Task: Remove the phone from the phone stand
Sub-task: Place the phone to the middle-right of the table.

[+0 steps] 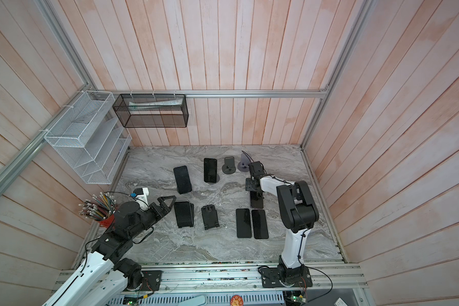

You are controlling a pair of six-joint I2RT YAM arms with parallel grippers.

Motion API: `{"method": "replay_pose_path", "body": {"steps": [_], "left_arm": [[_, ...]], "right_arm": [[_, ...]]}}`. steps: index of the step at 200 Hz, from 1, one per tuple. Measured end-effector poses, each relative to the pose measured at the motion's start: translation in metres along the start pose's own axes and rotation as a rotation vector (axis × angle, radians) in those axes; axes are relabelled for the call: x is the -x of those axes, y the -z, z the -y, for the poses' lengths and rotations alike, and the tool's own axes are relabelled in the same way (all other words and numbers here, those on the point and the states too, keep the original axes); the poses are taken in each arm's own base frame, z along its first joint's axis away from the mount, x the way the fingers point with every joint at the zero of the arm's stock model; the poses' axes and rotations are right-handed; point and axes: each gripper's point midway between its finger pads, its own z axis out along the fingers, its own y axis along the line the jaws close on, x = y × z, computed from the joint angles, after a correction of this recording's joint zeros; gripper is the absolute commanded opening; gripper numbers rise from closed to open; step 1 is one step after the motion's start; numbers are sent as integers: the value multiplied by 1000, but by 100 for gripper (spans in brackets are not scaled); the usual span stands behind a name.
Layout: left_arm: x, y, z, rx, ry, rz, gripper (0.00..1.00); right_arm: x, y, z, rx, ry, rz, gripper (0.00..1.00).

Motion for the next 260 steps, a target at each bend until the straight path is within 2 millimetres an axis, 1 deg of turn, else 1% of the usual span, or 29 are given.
{"method": "replay_pose_path", "body": {"steps": [57,127,154,167,179,209,223,243,260], "left_arm": [[-1,1,-3,13,1,-1,100],[-1,4,-3,10,0,2,99],[-3,5,-6,27,-1,-5,99],[-3,6,-8,36,-4,-6,100],[-2,7,-9,45,-6,-1,100],[5,11,-5,55,-16,19,100],[8,14,-3,55,-21,33,100],[11,19,-1,53,-26,49,99],[12,24,-3,58,-27,61,100]], "right_arm": [[4,-2,-2,-9,-6,22,81],[4,-2,-4,2,7,20,83],[3,5,-7,22,23,9,85],[7,16,-8,34,24,20,86],[17,31,-9,50,22,49,87],[51,82,-12,109,3,177,88],[62,102,-13,134,-6,225,88],[71,123,-14,160,-13,270,88],[72,133,-16,175,-12,290,88]]}}
